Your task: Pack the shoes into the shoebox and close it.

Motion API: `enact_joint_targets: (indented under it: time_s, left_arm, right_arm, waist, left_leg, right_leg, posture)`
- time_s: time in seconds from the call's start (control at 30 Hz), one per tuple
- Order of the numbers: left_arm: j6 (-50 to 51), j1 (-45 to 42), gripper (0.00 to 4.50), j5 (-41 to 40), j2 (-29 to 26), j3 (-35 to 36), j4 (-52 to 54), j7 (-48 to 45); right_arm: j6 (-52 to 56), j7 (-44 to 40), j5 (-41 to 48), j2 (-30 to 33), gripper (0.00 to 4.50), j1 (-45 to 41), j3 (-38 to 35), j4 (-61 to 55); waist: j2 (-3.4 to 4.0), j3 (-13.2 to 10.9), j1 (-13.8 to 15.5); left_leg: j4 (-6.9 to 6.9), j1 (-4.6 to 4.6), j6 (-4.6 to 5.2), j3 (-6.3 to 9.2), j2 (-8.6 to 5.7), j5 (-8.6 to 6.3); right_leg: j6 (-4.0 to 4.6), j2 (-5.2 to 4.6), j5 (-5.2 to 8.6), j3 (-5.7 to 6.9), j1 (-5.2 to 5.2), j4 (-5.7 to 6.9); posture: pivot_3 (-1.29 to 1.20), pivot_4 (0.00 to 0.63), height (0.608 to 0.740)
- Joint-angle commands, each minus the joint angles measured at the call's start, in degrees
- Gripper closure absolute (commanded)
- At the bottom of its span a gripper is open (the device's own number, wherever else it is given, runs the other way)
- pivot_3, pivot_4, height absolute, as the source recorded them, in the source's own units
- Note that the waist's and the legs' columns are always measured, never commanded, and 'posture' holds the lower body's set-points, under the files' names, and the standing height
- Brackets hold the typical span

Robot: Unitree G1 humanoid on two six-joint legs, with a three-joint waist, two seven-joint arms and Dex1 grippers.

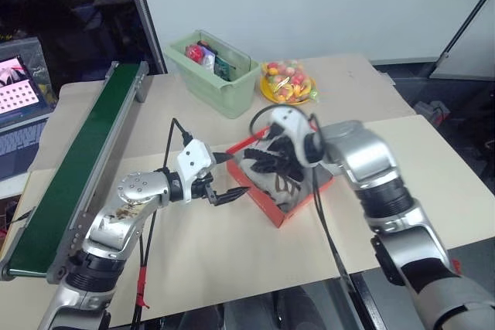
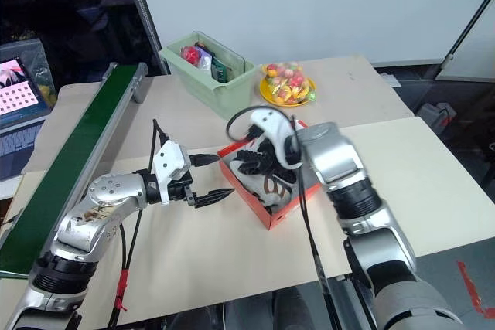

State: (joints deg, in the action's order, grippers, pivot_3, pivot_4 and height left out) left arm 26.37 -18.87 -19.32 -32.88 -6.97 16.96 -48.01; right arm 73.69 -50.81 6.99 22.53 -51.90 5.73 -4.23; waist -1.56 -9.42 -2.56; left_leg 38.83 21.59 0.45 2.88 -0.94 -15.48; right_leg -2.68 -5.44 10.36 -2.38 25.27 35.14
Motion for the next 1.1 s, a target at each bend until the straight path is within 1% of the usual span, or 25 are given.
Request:
enact_joint_targets:
  time_s: [0.03, 0.1, 0.13, 0.23, 0.3, 0.4, 0.47, 0.53, 0.57, 0.6, 0.63, 0.7, 0.77, 0.8, 0.9, 1.0, 1.03, 1.07, 1.1]
  left_arm:
    - [-1.84, 1.93, 0.00, 0.13, 0.22, 0.76, 2.08, 0.54]
    - [-1.88, 2.75, 0.00, 0.04, 0.21, 0.85, 2.88, 0.62]
    - [-1.78, 3.04, 0.00, -0.07, 0.26, 0.86, 3.27, 0.70]
    - [-1.83, 3.90, 0.00, -0.18, 0.21, 0.97, 4.18, 0.71]
    - [-1.91, 4.33, 0.00, -0.13, 0.23, 1.01, 4.50, 0.73]
    - [-2.02, 4.88, 0.00, -0.04, 0.40, 0.94, 4.85, 0.83]
    - [-1.97, 4.96, 0.00, -0.05, 0.54, 0.85, 5.04, 0.90]
    - [-1.75, 4.83, 0.00, -0.21, 0.65, 0.87, 5.14, 0.91]
    - [-1.70, 4.81, 0.00, -0.23, 0.66, 0.86, 5.14, 0.89]
    - [-1.70, 4.69, 0.00, -0.20, 0.67, 0.78, 5.02, 0.84]
    - [-1.66, 4.51, 0.00, -0.15, 0.69, 0.61, 4.89, 0.75]
    - [-1.67, 4.26, 0.00, -0.06, 0.70, 0.33, 4.72, 0.54]
    - [-1.45, 3.67, 0.00, -0.05, 0.92, 0.05, 4.39, 0.54]
    - [-1.38, 3.46, 0.00, -0.04, 1.00, -0.04, 4.25, 0.55]
    - [-1.47, 2.97, 0.00, 0.25, 1.16, -0.57, 3.80, 0.42]
    - [-1.05, 2.45, 0.00, 0.03, 1.30, -0.58, 3.87, 0.55]
    - [-0.91, 2.24, 0.00, -0.06, 1.30, -0.49, 3.88, 0.60]
    - [-0.85, 2.08, 0.00, -0.09, 1.32, -0.40, 3.79, 0.65]
    - [-0.79, 2.05, 0.00, -0.06, 1.35, -0.27, 3.69, 0.79]
  right_arm:
    - [14.42, 2.25, 6.11, -1.64, 0.10, -2.51, -19.17, -9.24]
    - [18.19, 2.56, 9.01, -1.48, 0.10, -1.57, -27.06, -12.16]
    - [18.81, 2.73, 10.14, -0.25, 0.10, 0.46, -30.42, -13.66]
    - [18.81, 3.21, 12.66, 5.26, 0.10, 10.32, -36.30, -18.31]
    - [18.81, 3.33, 14.75, 8.33, 0.10, 17.94, -38.34, -21.25]
    - [18.81, 2.54, 18.12, 10.81, 0.10, 30.02, -41.33, -25.83]
    - [18.81, 1.56, 20.48, 11.99, 0.10, 36.41, -41.84, -29.24]
    - [18.09, 1.98, 21.74, 12.52, 0.10, 39.97, -41.27, -31.71]
    - [16.99, 3.05, 21.97, 12.06, 0.10, 39.75, -40.80, -32.34]
    - [16.50, 4.37, 22.15, 10.93, 0.10, 37.95, -40.26, -32.61]
    - [16.94, 5.98, 22.56, 8.83, 0.10, 34.24, -38.91, -32.75]
    - [15.49, 9.49, 22.27, 6.70, 0.10, 28.83, -32.89, -33.24]
    - [12.20, 14.13, 20.51, 2.17, 0.10, 21.38, -24.25, -30.81]
    - [11.16, 15.61, 20.04, 0.76, 0.10, 19.06, -21.70, -29.71]
    - [7.95, 20.05, 17.40, -2.08, 0.10, 12.96, -15.15, -23.48]
    - [4.78, 21.62, 16.22, -2.39, 0.10, 10.36, -11.61, -18.09]
    - [3.70, 21.81, 15.70, -1.56, 0.61, 10.48, -10.51, -16.62]
    - [2.01, 20.76, 15.15, 0.67, 0.74, 11.12, -7.96, -15.75]
    - [1.06, 19.86, 15.08, 2.19, 1.09, 11.54, -6.30, -14.92]
  waist:
    - [0.02, 0.00, 0.26]
    - [0.02, 0.00, 0.43]
    - [0.02, 0.00, 0.54]
    - [0.02, 0.00, 1.75]
    - [0.03, -0.01, 2.46]
    - [0.10, -0.03, 2.42]
    - [0.13, -0.03, 1.84]
    - [0.13, -0.03, 1.43]
    - [0.13, -0.03, 1.11]
    - [0.12, -0.04, 0.77]
    - [0.10, -0.06, 0.27]
    - [0.08, -0.12, -0.34]
    - [0.06, -0.13, -0.59]
    - [0.05, -0.13, -0.69]
    - [0.06, -0.13, -0.23]
    - [0.07, -0.12, 0.44]
    - [0.08, -0.11, 0.64]
    - [0.08, -0.11, 0.83]
    - [0.08, -0.11, 1.05]
  left_leg:
    - [-0.01, 0.08, 0.00, 0.01, 0.00, 0.00]
    - [-0.01, 0.31, 0.01, 0.05, 0.00, -0.01]
    - [0.00, 0.47, 0.01, 0.06, -0.01, -0.01]
    - [0.00, 0.55, 0.01, -0.05, -0.06, -0.01]
    - [0.01, 0.53, 0.02, -0.03, -0.07, -0.02]
    - [0.03, 0.47, 0.03, -0.12, -0.12, -0.02]
    - [0.04, 0.31, 0.03, -0.26, -0.12, -0.02]
    - [0.04, 0.12, 0.05, -0.29, -0.11, -0.03]
    - [0.04, 0.00, 0.06, -0.29, -0.09, -0.03]
    - [0.05, -0.15, 0.06, -0.33, -0.08, -0.03]
    - [0.05, -0.26, 0.06, -0.37, -0.08, -0.03]
    - [0.06, -0.52, 0.06, -0.39, -0.05, -0.03]
    - [0.06, -0.64, 0.04, -0.35, -0.07, -0.03]
    - [0.07, -1.04, 0.03, -0.28, -0.05, -0.02]
    - [0.02, -1.03, 0.02, -0.08, -0.04, -0.01]
    - [0.02, -0.76, 0.02, 0.02, -0.11, -0.01]
    - [0.03, -0.67, 0.02, 0.02, -0.16, -0.02]
    - [0.02, -0.48, 0.03, 0.06, -0.18, -0.03]
    - [0.03, -0.28, 0.02, 0.06, -0.23, -0.07]
  right_leg:
    - [0.00, 0.00, 0.00, 0.05, 0.03, 0.01]
    - [0.00, -0.02, 0.00, 0.06, 0.19, -0.04]
    - [0.00, -0.05, 0.00, 0.08, 0.27, -0.07]
    - [-0.01, -0.10, 0.00, 0.25, 0.23, -0.18]
    - [-0.04, -0.17, 0.02, 0.41, 0.07, -0.25]
    - [-0.07, -0.22, 0.04, 0.38, -0.03, -0.24]
    - [-0.11, -0.21, 0.07, 0.21, -0.08, -0.27]
    - [-0.15, -0.17, 0.11, 0.16, -0.21, -0.26]
    - [-0.15, -0.13, 0.11, 0.13, -0.29, -0.24]
    - [-0.43, -0.08, 0.29, 0.05, -0.39, -0.24]
    - [-0.57, -0.08, 0.38, -0.01, -0.50, -0.24]
    - [-0.62, -0.01, 0.43, -0.10, -1.04, -0.31]
    - [-0.62, 0.01, 0.43, -0.14, -1.16, -0.29]
    - [-0.62, 0.11, 0.43, -0.14, -1.15, -0.24]
    - [-0.53, 0.22, 0.48, -0.07, -1.07, -0.16]
    - [-0.08, 0.11, 0.21, 0.00, -0.86, -0.16]
    - [-0.06, 0.04, 0.19, 0.00, -0.78, -0.15]
    - [-0.07, 0.00, 0.19, 0.06, -0.71, -0.15]
    - [-0.09, -0.06, 0.18, 0.06, -0.54, -0.17]
  posture:
    - [0.00, 0.150, 0.740]
    - [0.00, 0.150, 0.740]
    - [0.00, 0.150, 0.740]
    - [0.00, 0.150, 0.740]
    - [0.00, 0.150, 0.740]
    - [0.00, 0.150, 0.740]
    - [0.00, 0.150, 0.740]
    - [0.00, 0.150, 0.740]
    - [0.00, 0.150, 0.740]
    - [0.00, 0.150, 0.740]
    - [0.00, 0.150, 0.740]
    - [0.00, 0.150, 0.740]
    - [0.00, 0.150, 0.740]
    - [0.00, 0.150, 0.740]
    - [0.00, 0.150, 0.740]
    - [0.00, 0.150, 0.740]
    - [0.00, 0.150, 0.740]
    - [0.00, 0.150, 0.740]
    - [0.00, 0.150, 0.740]
